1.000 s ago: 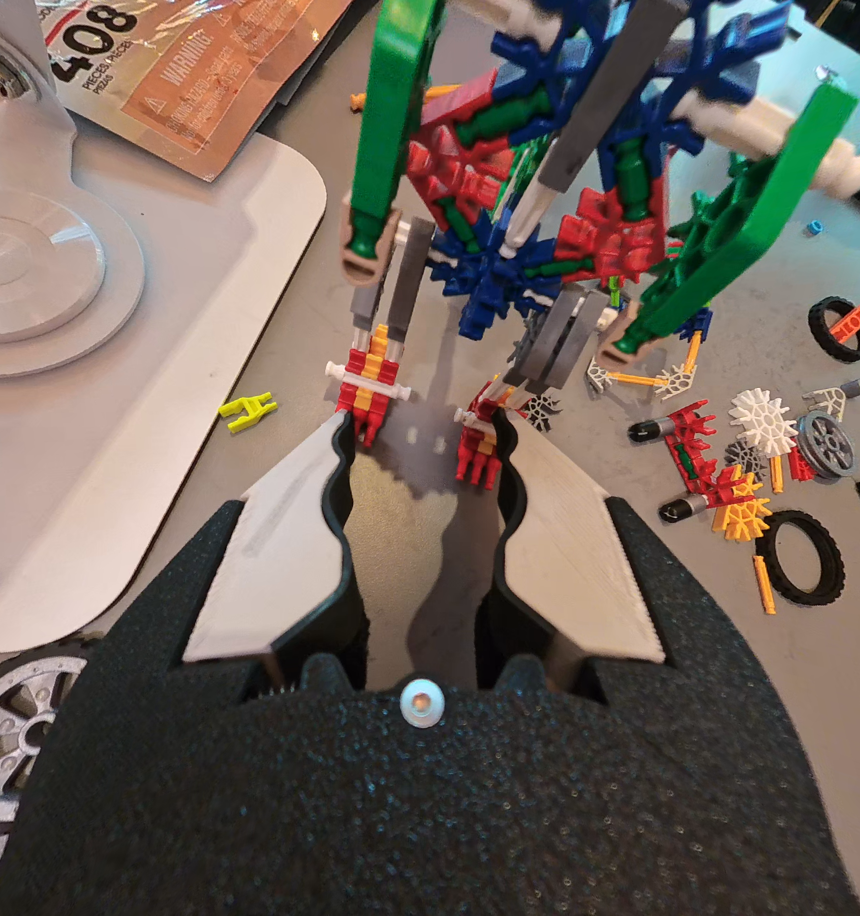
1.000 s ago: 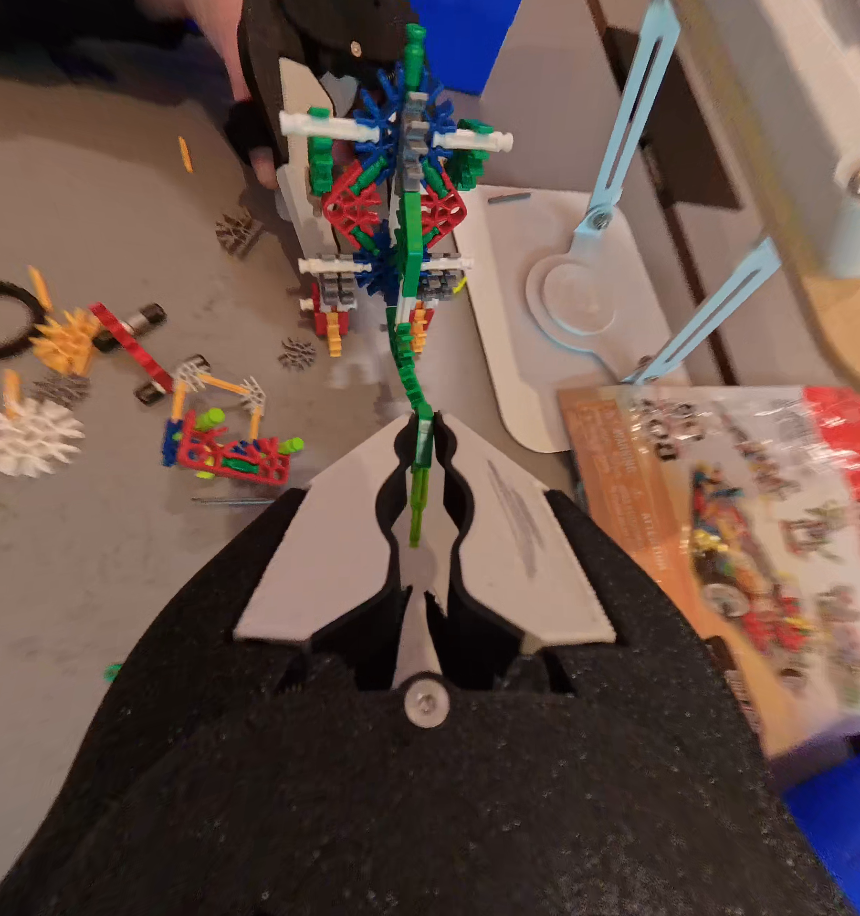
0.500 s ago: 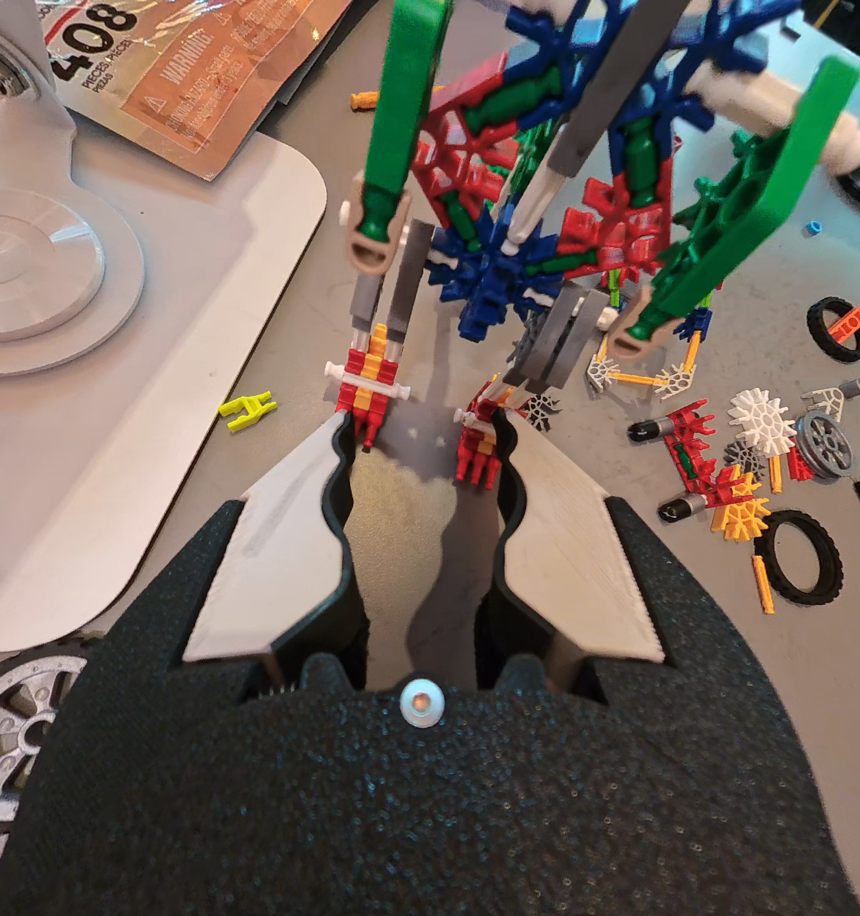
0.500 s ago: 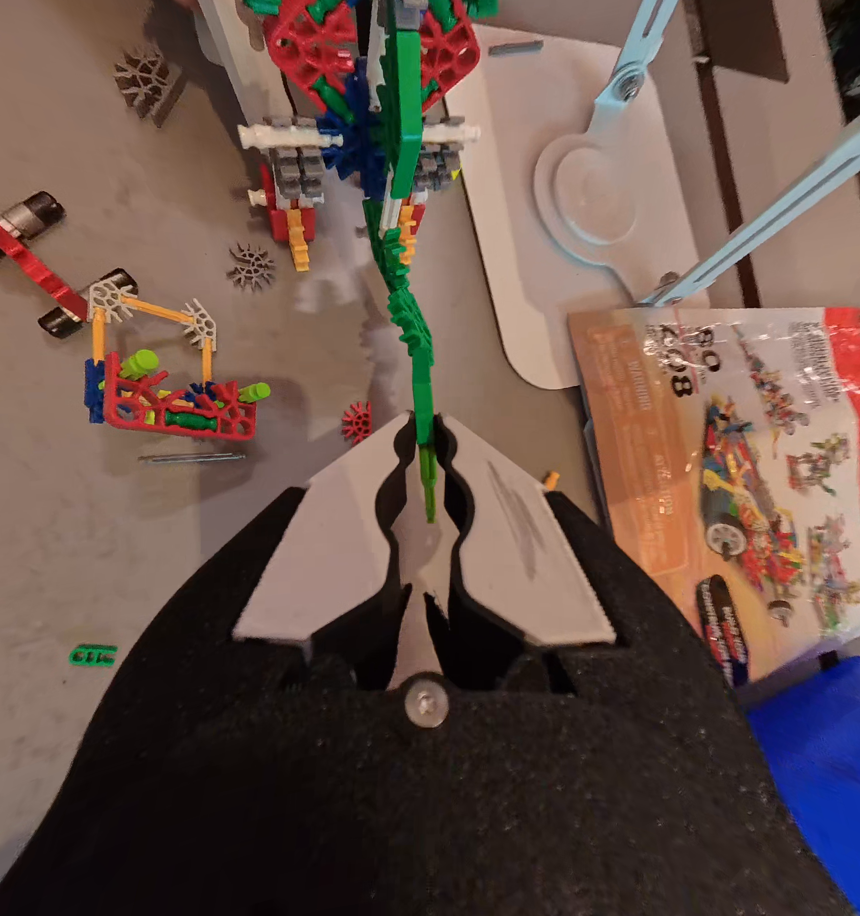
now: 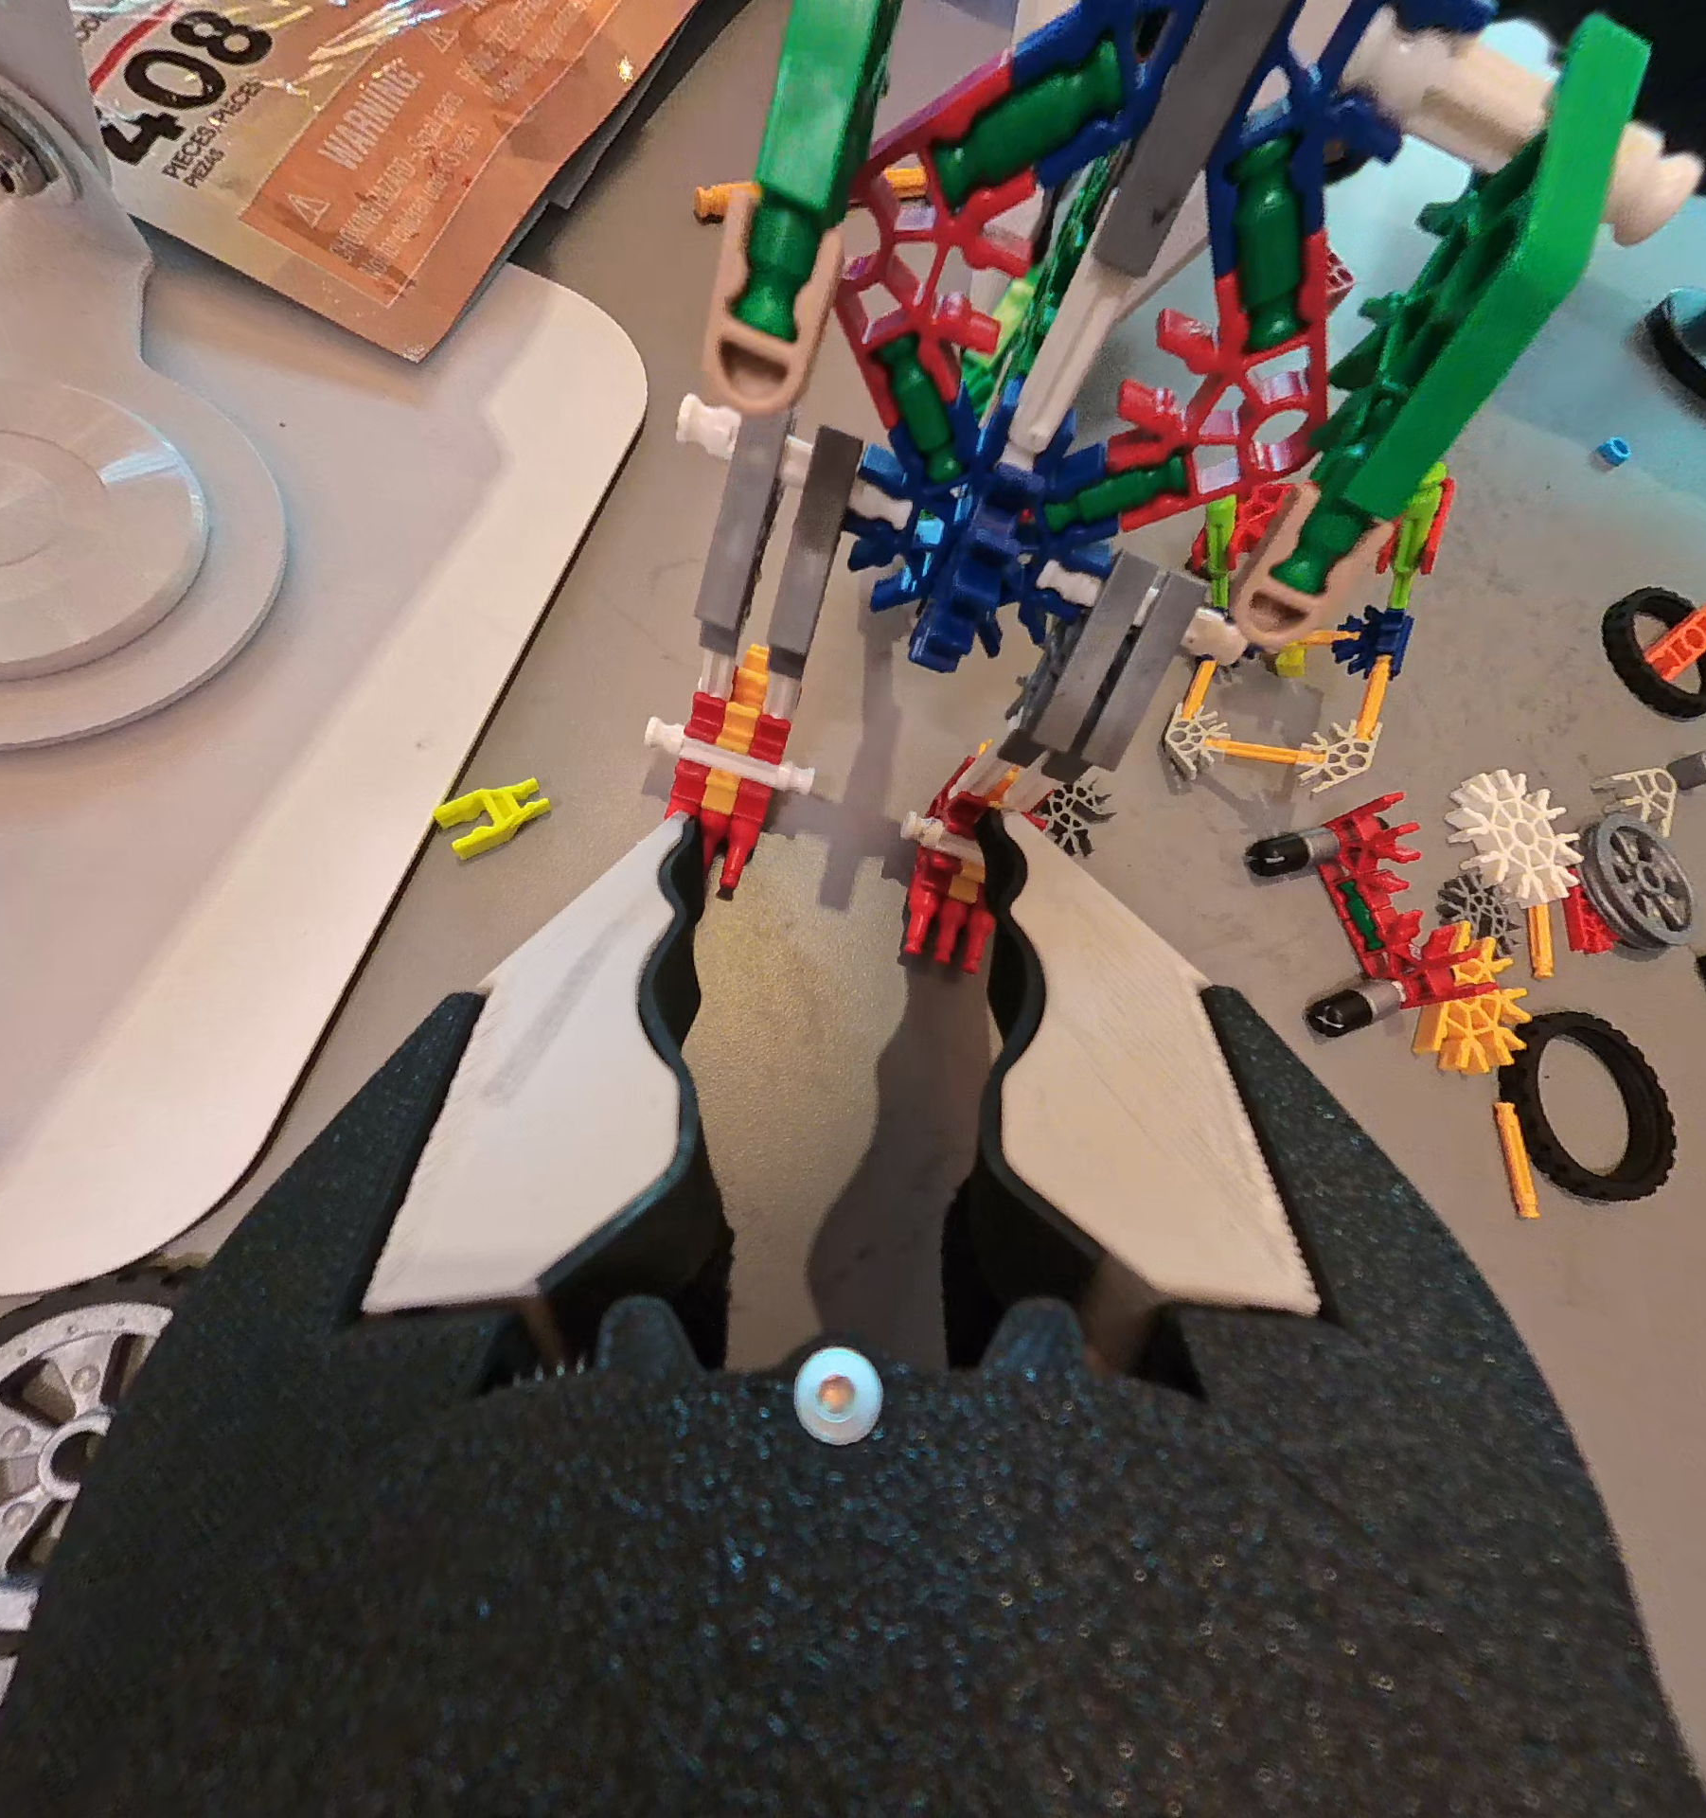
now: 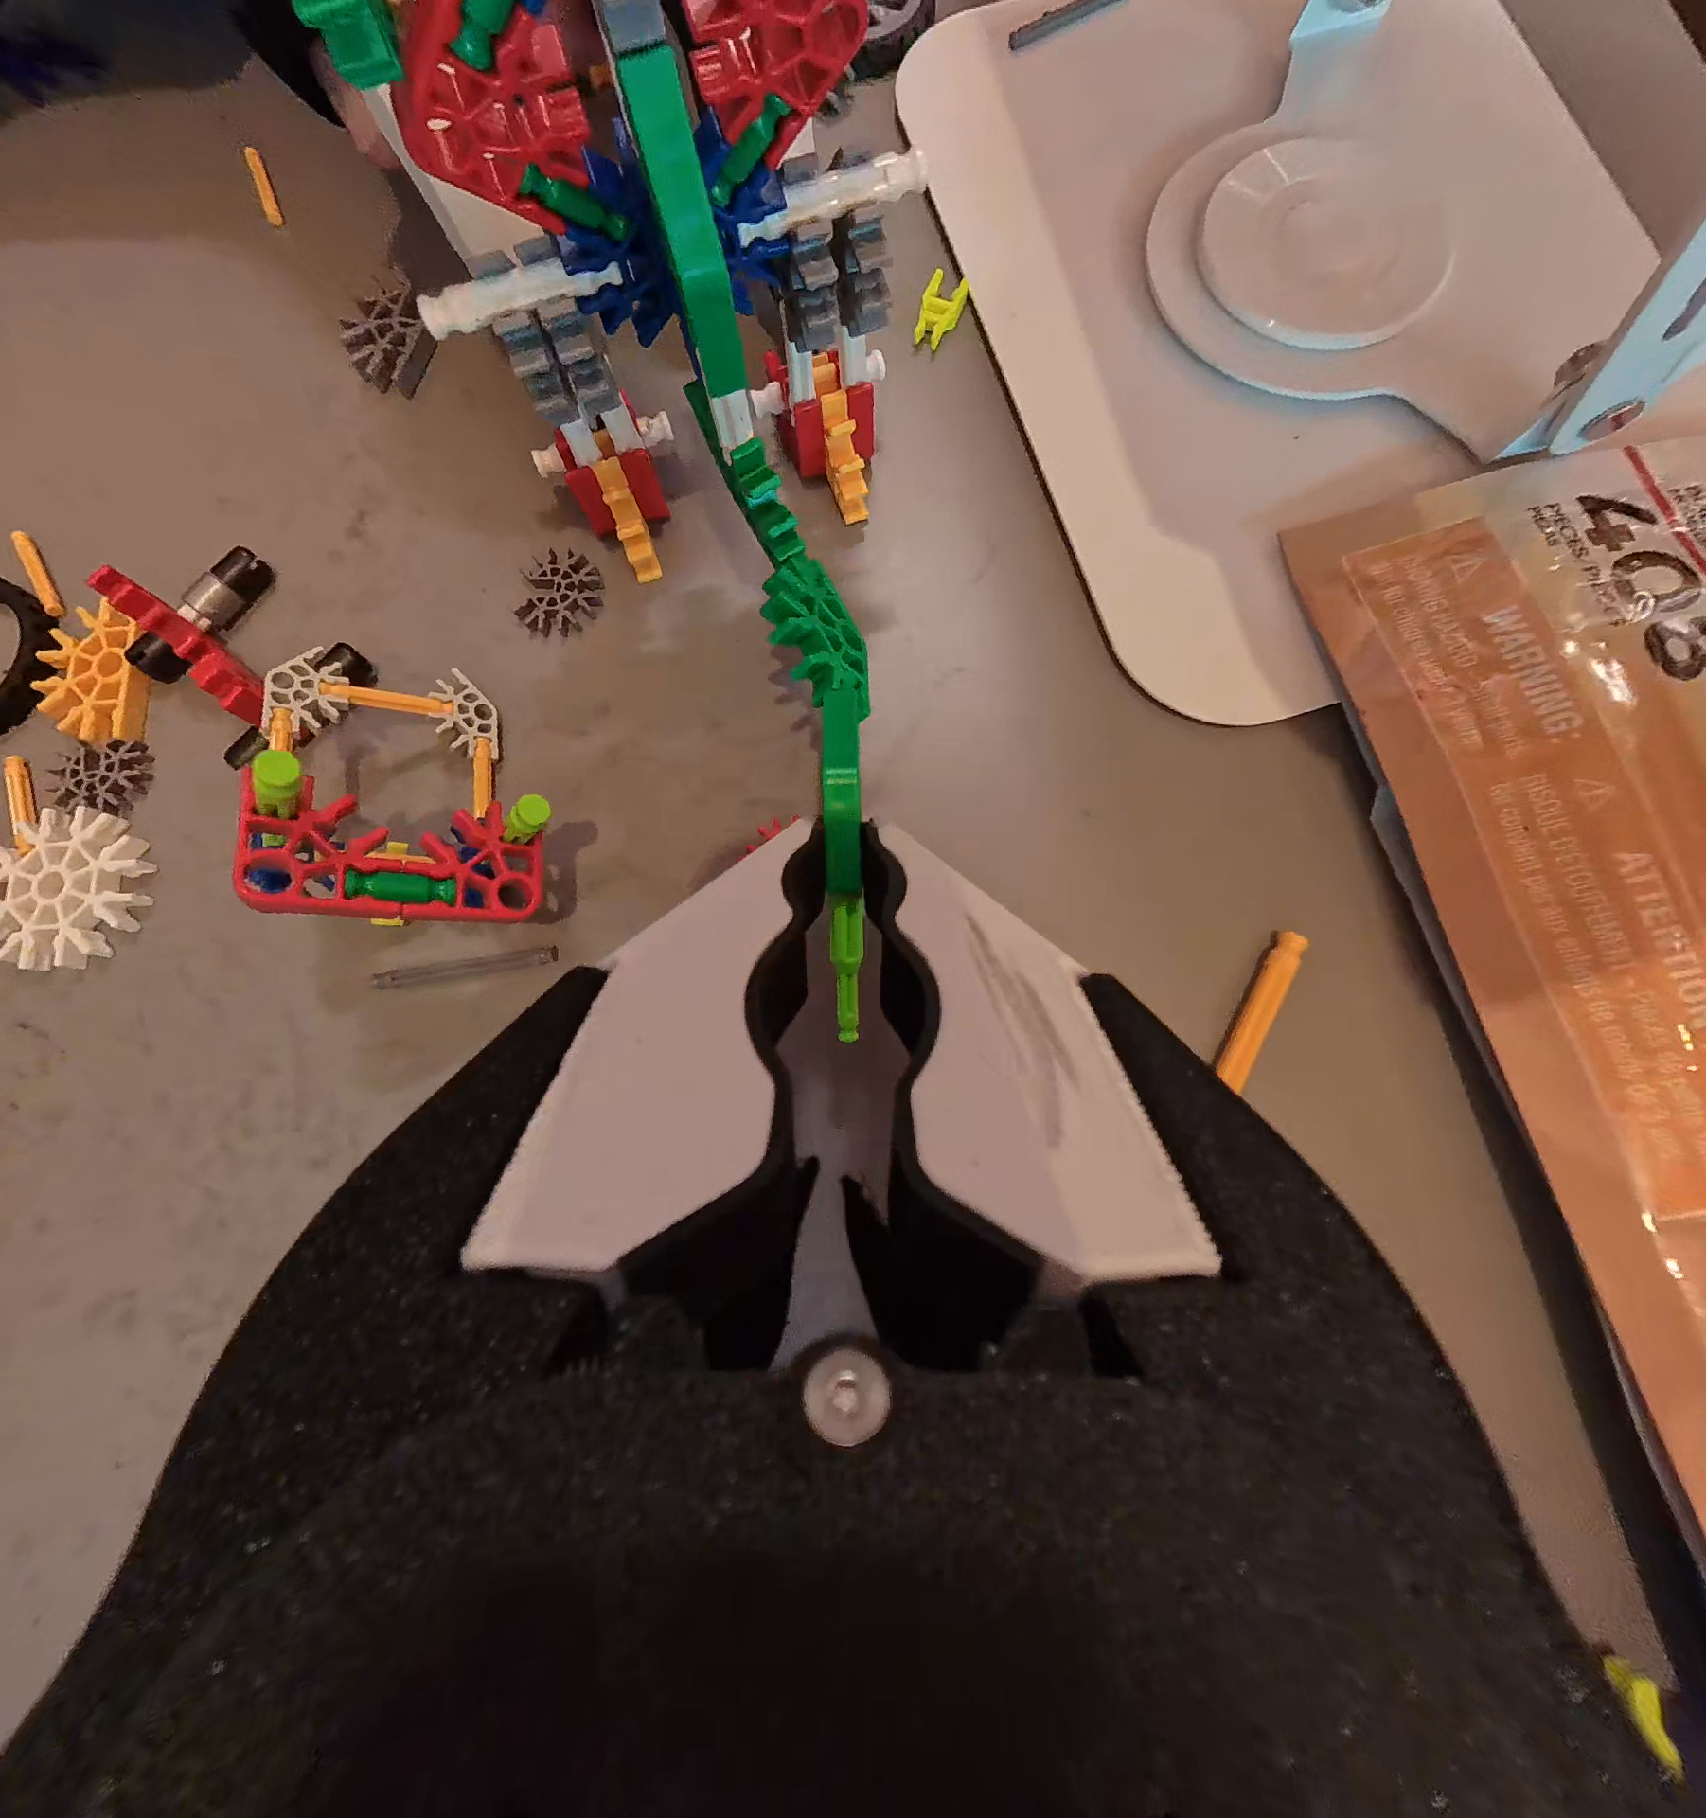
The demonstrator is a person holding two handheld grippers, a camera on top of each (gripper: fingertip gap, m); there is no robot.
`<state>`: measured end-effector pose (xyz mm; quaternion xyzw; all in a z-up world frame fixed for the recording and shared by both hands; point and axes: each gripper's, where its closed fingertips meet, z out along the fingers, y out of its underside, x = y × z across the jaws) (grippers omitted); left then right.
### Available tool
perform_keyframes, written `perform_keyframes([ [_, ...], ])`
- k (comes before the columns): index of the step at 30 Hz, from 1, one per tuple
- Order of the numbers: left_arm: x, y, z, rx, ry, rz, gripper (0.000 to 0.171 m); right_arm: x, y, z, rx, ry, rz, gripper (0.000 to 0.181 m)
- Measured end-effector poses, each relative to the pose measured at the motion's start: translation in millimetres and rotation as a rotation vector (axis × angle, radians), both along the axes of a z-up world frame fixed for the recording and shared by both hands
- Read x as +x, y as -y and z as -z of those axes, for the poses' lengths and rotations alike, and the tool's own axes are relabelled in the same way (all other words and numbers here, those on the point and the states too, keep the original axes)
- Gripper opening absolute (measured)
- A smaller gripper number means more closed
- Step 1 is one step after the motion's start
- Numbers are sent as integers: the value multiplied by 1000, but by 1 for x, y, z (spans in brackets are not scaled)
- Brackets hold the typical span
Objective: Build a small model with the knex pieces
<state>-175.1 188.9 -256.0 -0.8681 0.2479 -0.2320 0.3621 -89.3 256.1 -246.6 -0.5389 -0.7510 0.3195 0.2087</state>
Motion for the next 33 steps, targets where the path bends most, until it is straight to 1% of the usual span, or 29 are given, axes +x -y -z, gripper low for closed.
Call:
perform_keyframes([
  [4,0,0,0,1,-1,0,56,-1,1,6,-18,23,12,6],
  [5,0,0,0,1,-1,1,57,-2,0,5,-6,20,16,9],
  [6,0,0,0,0,0,1,57,-1,-1,2,-7,15,21,23],
  [7,0,0,0,1,-1,2,57,-1,-1,-4,-16,6,33,30],
  [10,0,1,0,3,-2,7,57,8,-5,-25,45,-28,63,37],
  [11,0,1,0,4,-2,9,57,13,2,-33,60,-34,47,37],
  [13,0,2,0,5,-3,13,57,25,24,-43,69,-37,-18,37],
  [14,0,2,-1,5,-4,13,57,31,37,-46,63,-27,-52,43],
  [15,0,3,-1,5,-4,13,57,37,51,-46,47,-14,-90,53],
  [18,0,3,-1,6,-6,11,57,42,76,-39,50,9,-133,59],
  [22,0,3,-1,7,-8,7,58,35,88,-24,102,36,-123,49],
  [23,0,4,-1,8,-9,5,59,34,87,-20,129,37,-123,44],
  [25,0,4,-1,9,-12,3,59,32,87,-15,124,41,-111,26],
  [26,0,4,-1,11,-14,4,59,30,87,-15,121,26,-103,22],
  [31,0,5,-1,11,-19,0,60,31,85,-18,113,1,-100,19],
  [33,-1,6,-1,12,-31,-6,61,30,86,-28,86,-38,-105,17],
])
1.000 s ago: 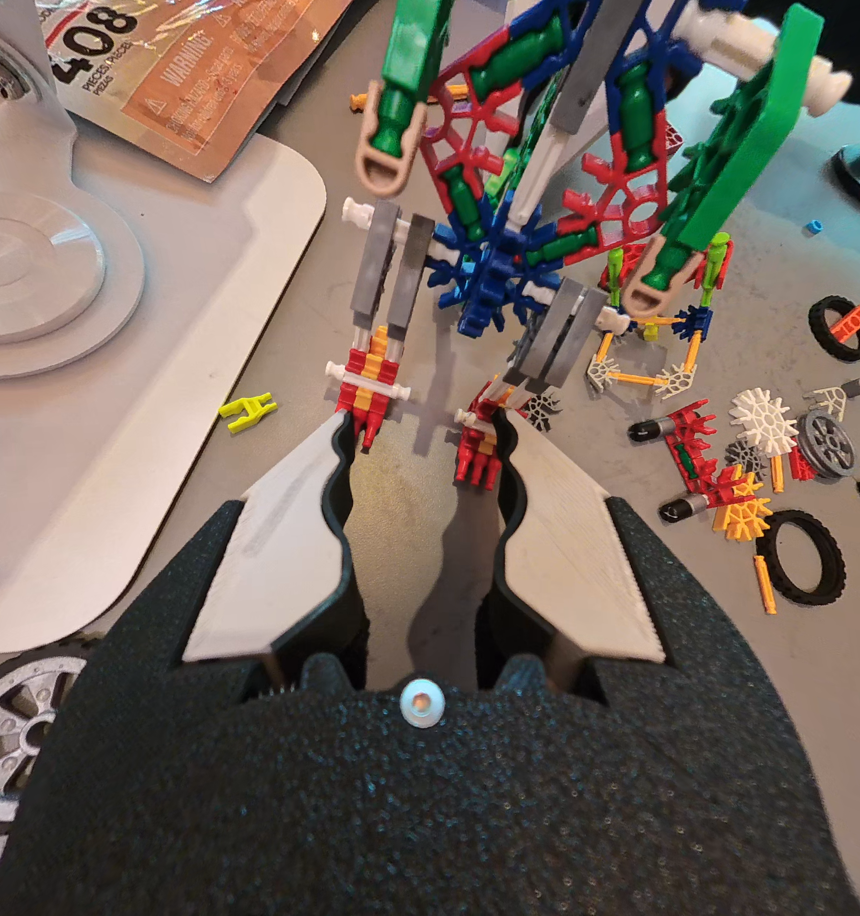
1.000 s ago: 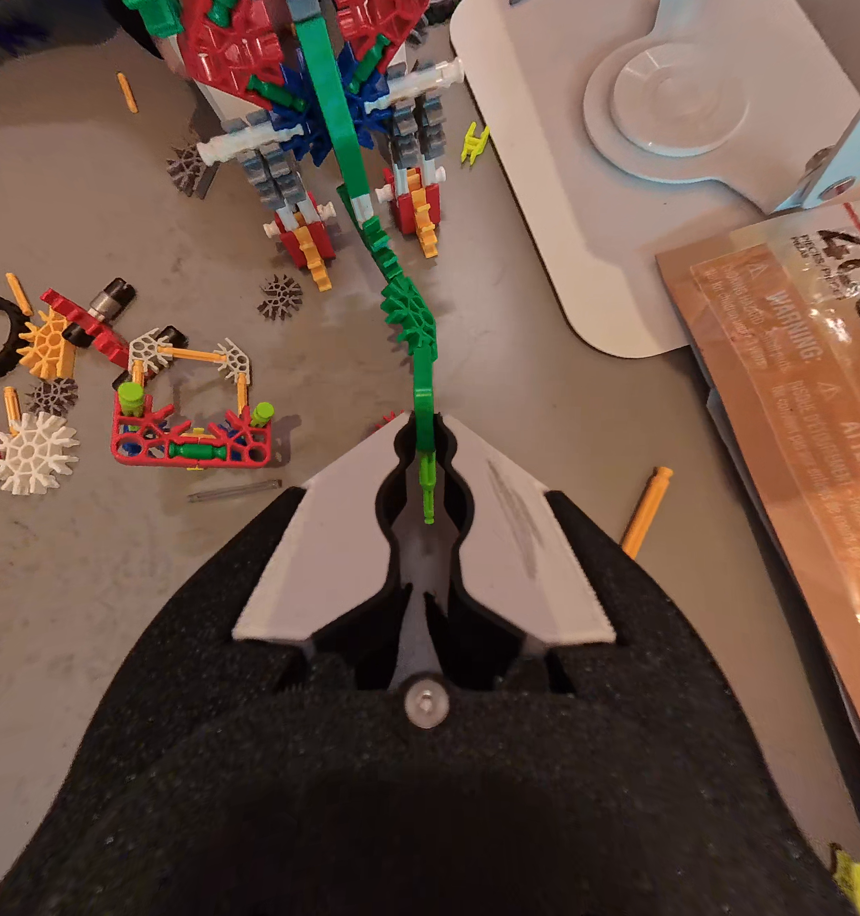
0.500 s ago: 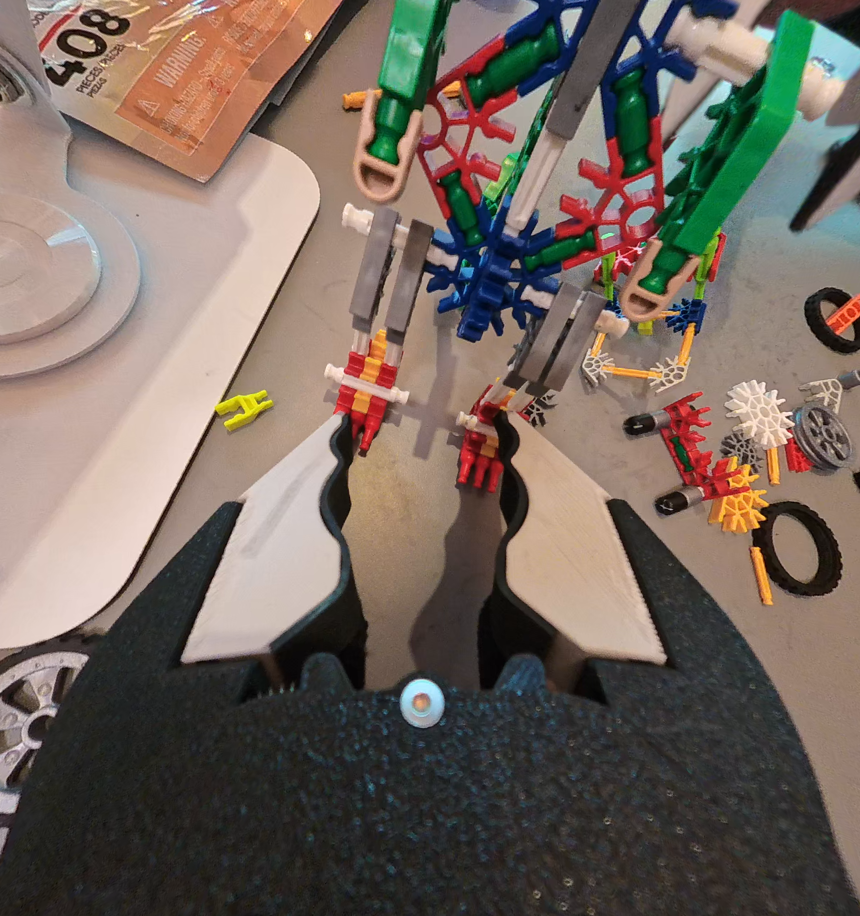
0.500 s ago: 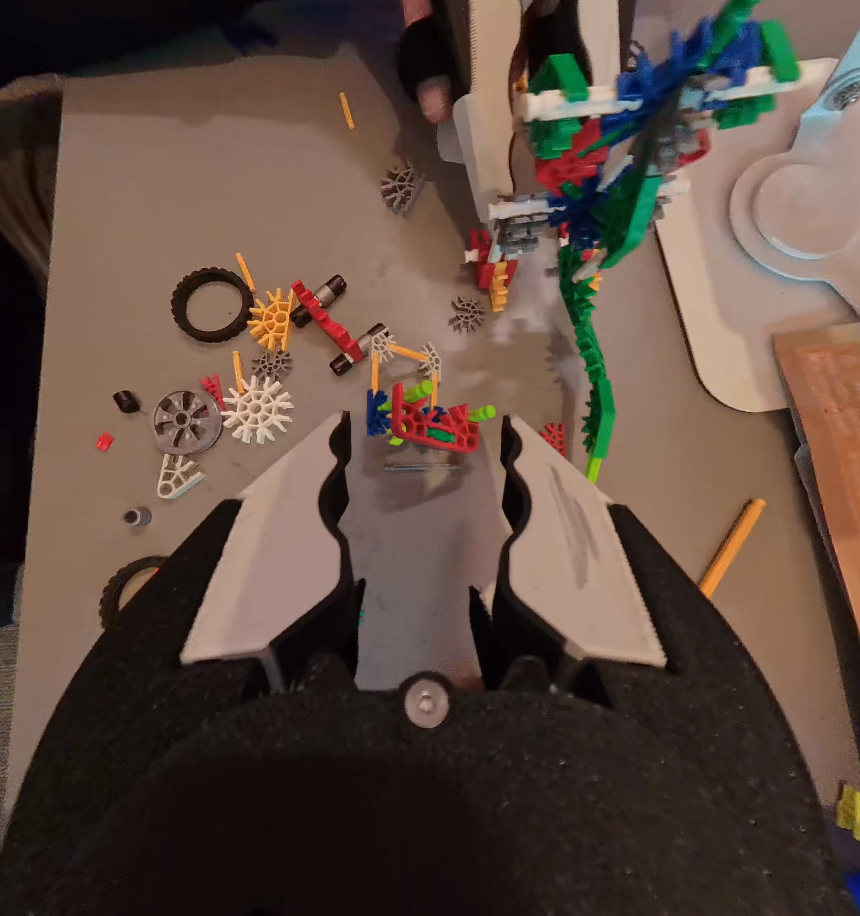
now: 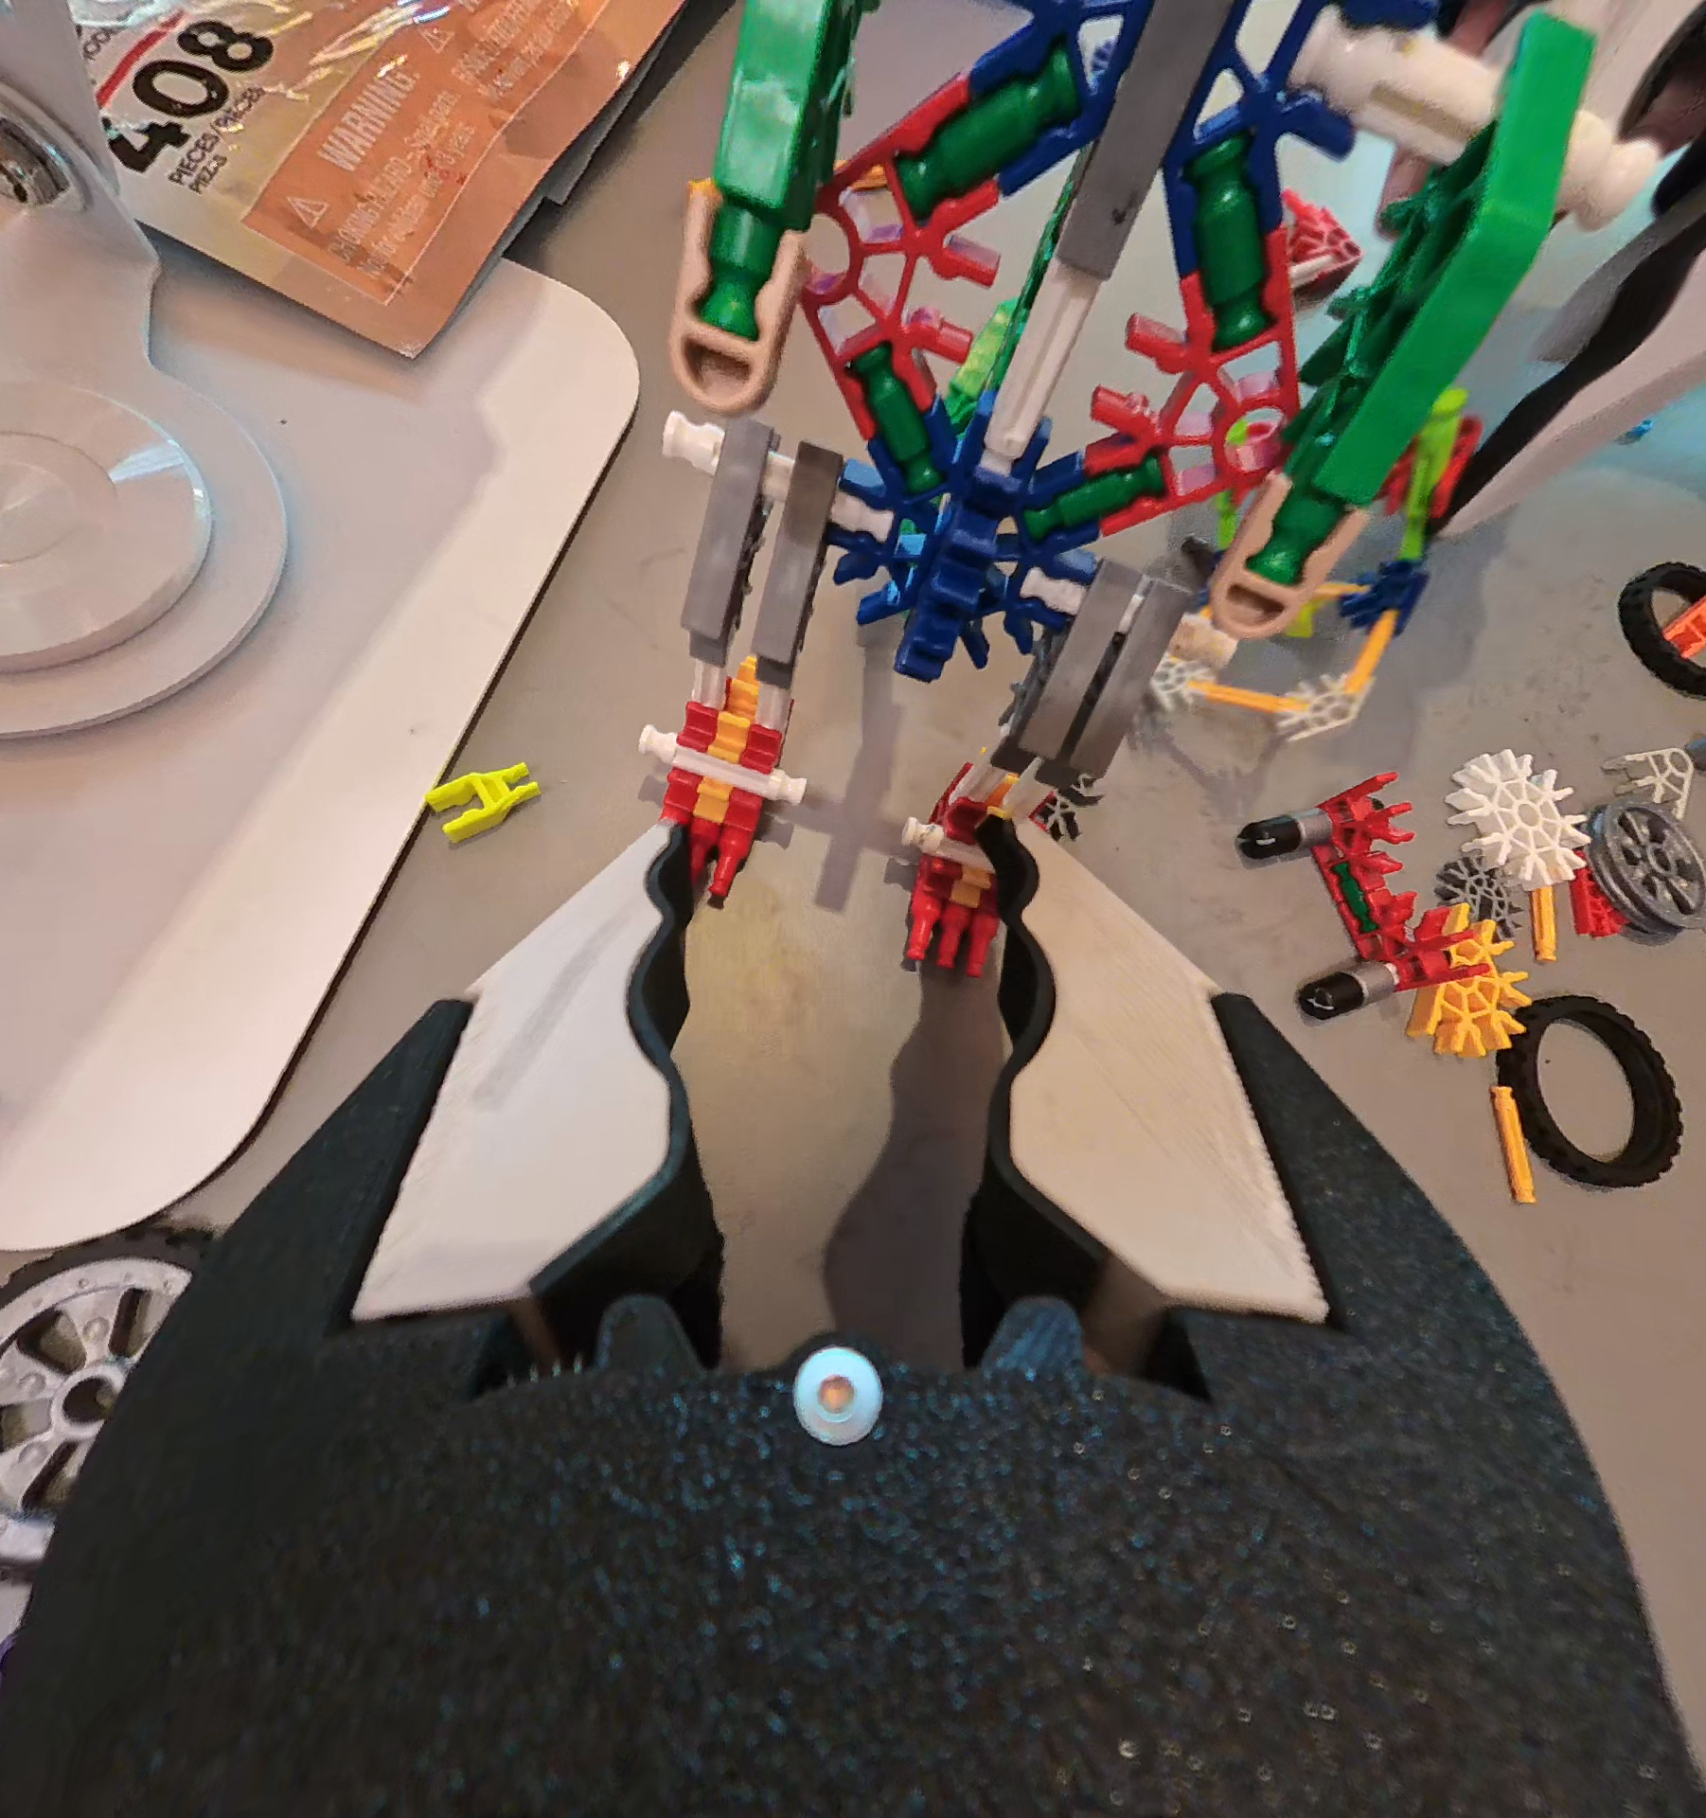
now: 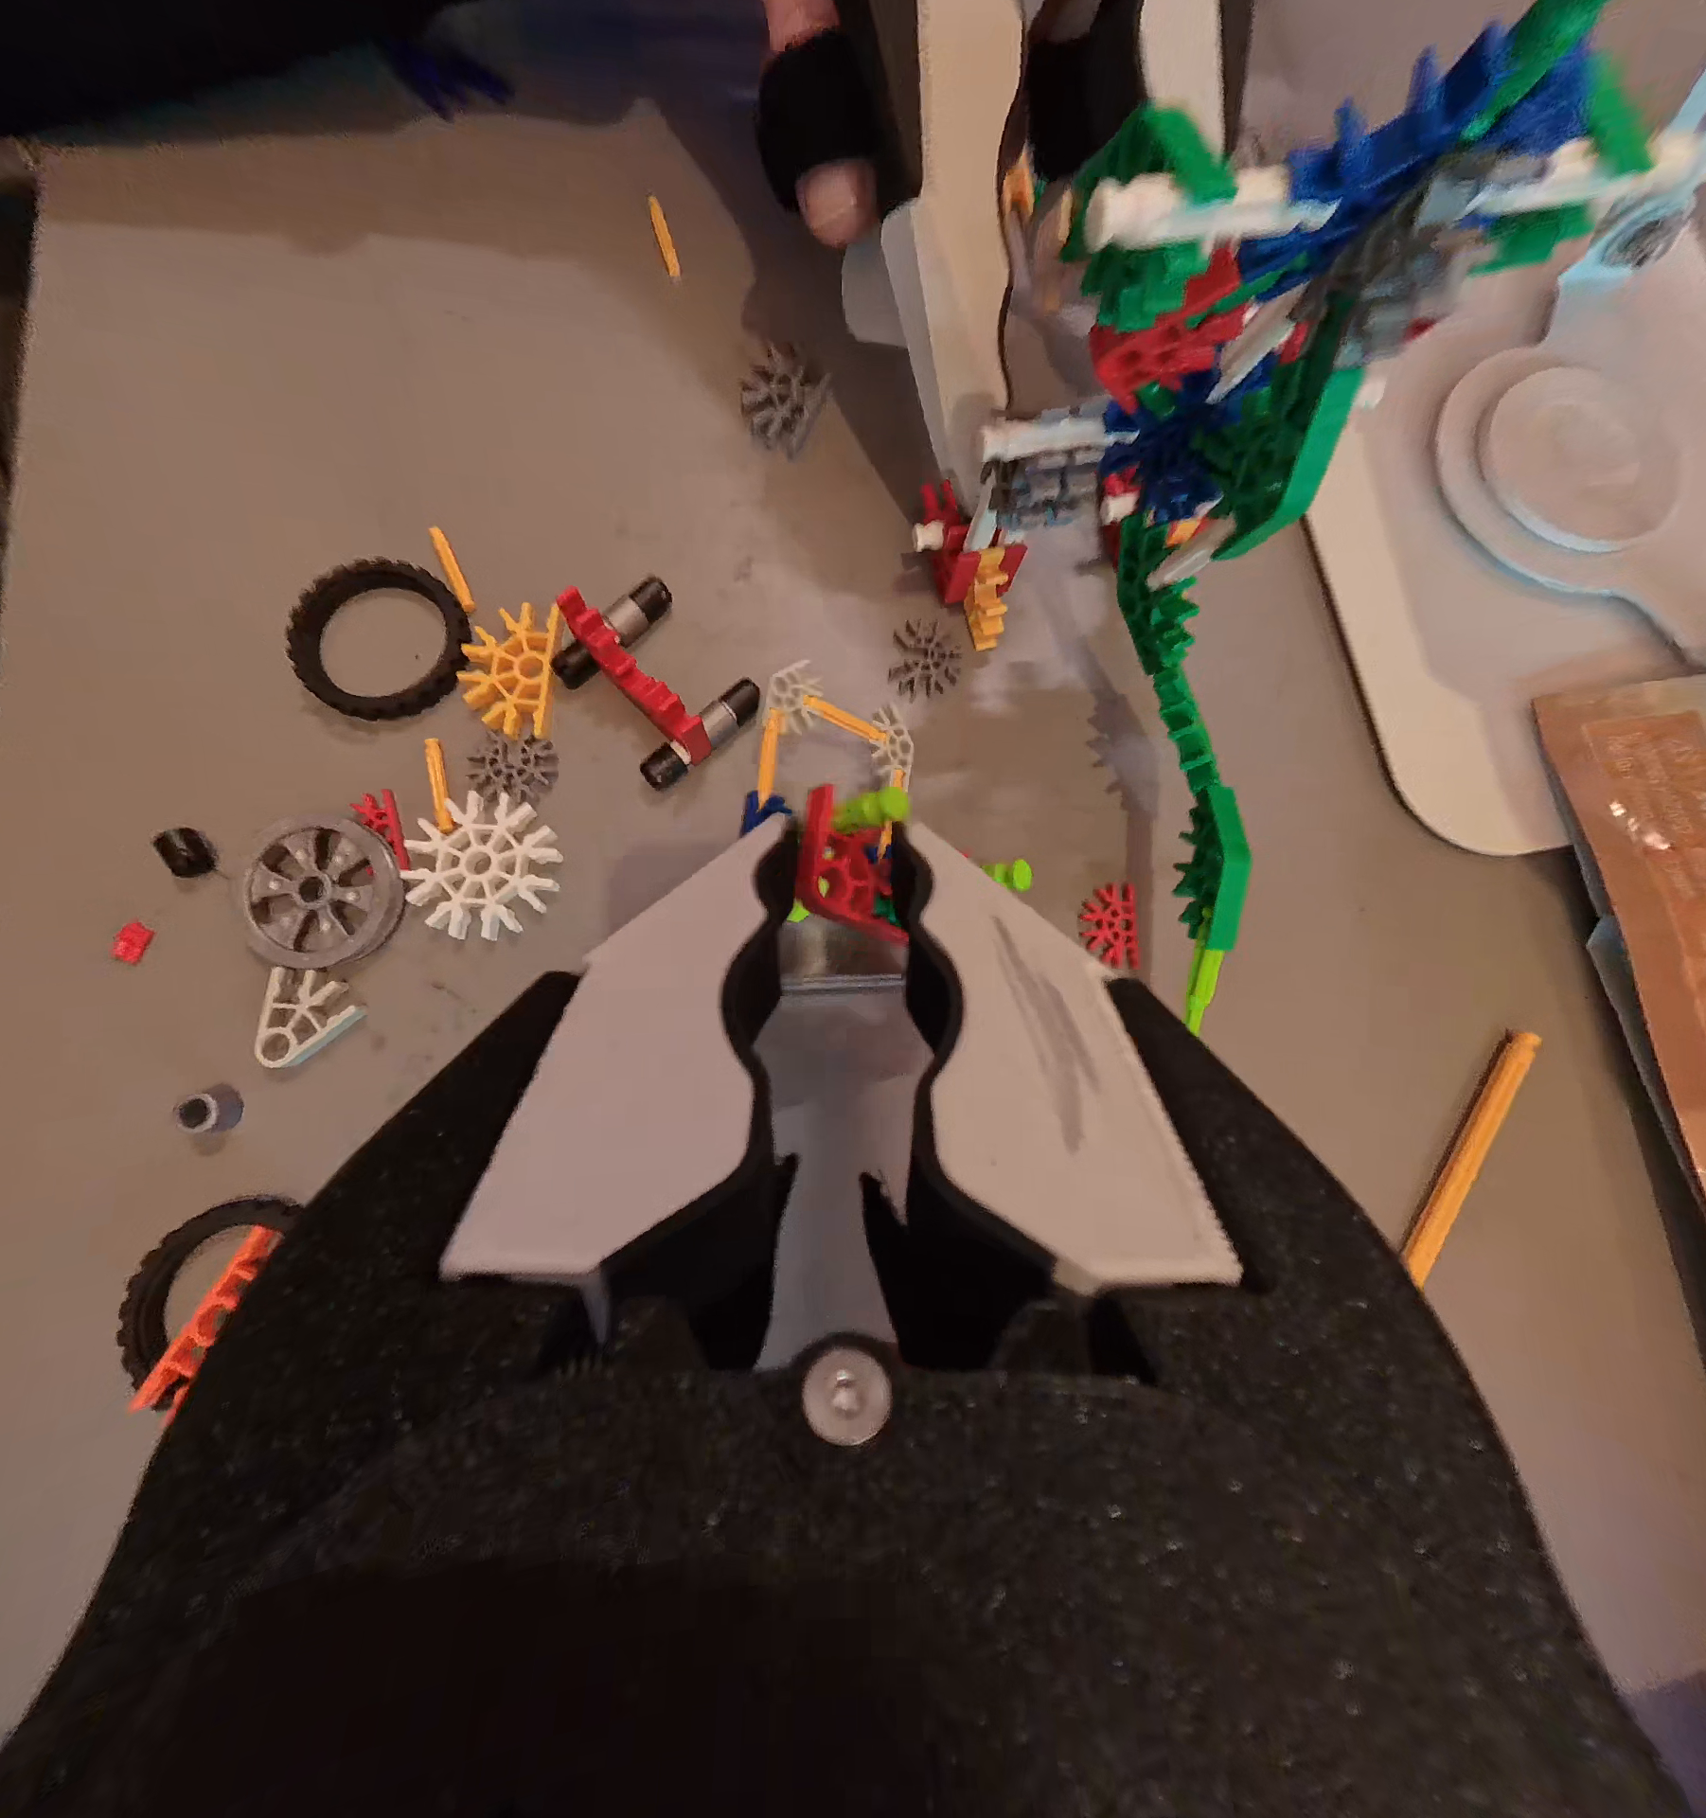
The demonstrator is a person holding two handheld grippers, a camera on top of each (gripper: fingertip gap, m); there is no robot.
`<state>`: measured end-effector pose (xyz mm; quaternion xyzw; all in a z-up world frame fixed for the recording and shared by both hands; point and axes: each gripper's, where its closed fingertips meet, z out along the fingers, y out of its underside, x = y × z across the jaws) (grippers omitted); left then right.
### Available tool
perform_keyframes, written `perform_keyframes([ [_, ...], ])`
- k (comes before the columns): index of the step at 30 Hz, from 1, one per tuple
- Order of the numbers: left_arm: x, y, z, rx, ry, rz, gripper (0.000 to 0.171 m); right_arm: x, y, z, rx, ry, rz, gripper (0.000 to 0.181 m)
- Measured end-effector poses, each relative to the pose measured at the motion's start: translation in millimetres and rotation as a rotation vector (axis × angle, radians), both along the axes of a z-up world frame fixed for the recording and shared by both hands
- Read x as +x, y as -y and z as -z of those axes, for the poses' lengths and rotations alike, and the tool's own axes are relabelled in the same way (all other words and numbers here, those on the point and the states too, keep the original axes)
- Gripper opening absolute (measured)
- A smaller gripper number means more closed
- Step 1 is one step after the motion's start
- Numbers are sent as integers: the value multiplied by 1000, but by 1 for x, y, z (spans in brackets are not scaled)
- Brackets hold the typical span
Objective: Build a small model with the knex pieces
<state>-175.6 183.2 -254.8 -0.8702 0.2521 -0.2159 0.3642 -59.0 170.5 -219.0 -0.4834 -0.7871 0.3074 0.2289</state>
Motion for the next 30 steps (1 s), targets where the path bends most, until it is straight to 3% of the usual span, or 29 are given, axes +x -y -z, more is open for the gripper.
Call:
perform_keyframes([
  [11,-9,9,-2,-1,-82,-36,81,-3,-6,-63,-108,-217,1,15],
  [18,-18,7,-23,44,-85,-110,89,-19,-20,-125,-158,-457,16,15],
  [23,-22,13,-71,174,-30,-140,90,-41,-31,-143,-158,-542,21,15],
  [27,-7,12,-131,431,75,-104,71,-55,-34,-149,-175,-589,-1,15],
  [28,-3,9,-137,468,67,-98,60,-58,-35,-150,-180,-599,-9,15],
  [30,10,2,-138,485,57,-70,56,-63,-39,-151,-169,-628,-10,15],
])
